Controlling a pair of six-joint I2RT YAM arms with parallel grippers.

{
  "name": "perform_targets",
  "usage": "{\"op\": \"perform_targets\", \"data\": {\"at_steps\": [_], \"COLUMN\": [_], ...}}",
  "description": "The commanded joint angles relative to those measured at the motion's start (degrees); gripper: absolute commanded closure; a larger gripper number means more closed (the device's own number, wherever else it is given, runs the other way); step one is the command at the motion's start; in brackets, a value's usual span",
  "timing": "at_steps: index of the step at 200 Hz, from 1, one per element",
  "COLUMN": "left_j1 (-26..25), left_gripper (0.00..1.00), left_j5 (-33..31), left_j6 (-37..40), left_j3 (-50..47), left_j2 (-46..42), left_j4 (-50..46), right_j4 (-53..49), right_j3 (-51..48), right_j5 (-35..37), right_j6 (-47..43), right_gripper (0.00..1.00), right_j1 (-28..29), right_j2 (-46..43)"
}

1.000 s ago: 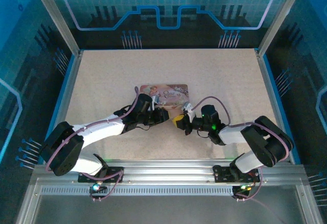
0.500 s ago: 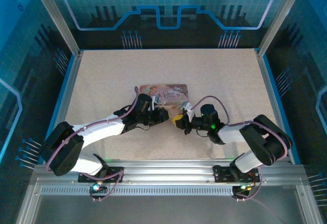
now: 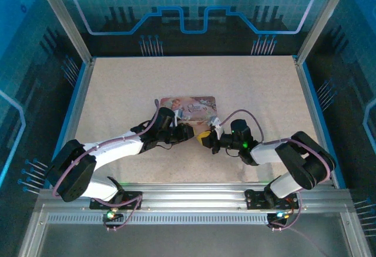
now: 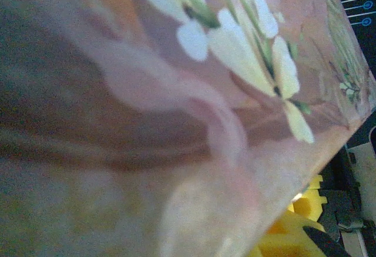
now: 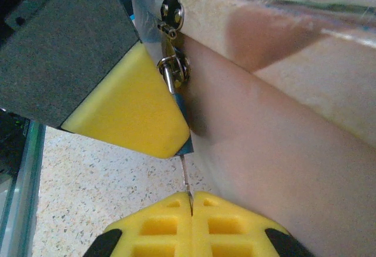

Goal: Unlock the padlock with the key

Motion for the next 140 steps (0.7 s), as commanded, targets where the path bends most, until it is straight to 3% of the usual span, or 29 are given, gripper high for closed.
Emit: {"op": "perform_targets", "data": {"at_steps": [1, 50, 140], "left_j1": [0.0, 0.0, 0.0], "left_gripper": [0.75, 0.75, 0.75], "left_j5": [3.8, 4.8, 5.7], "left_j6": [0.7, 1.1, 2.0], "left_j3": [2.4, 2.8, 2.8], "left_j2": [-1.0, -1.6, -2.3], "left_j4": [3.4, 2.7, 2.4], "right_j4": [4.0, 4.6, 2.3], "right_j3": [2.6, 3.9, 8.2], "right_j5": [0.1, 1.1, -7.0], "right_j6": [-0.1, -2.8, -2.9], "right_gripper": [1.00, 1.00, 1.00], "right_j1": [1.2, 1.3, -2.9], "right_j2": [0.9, 2.0, 5.1]}}
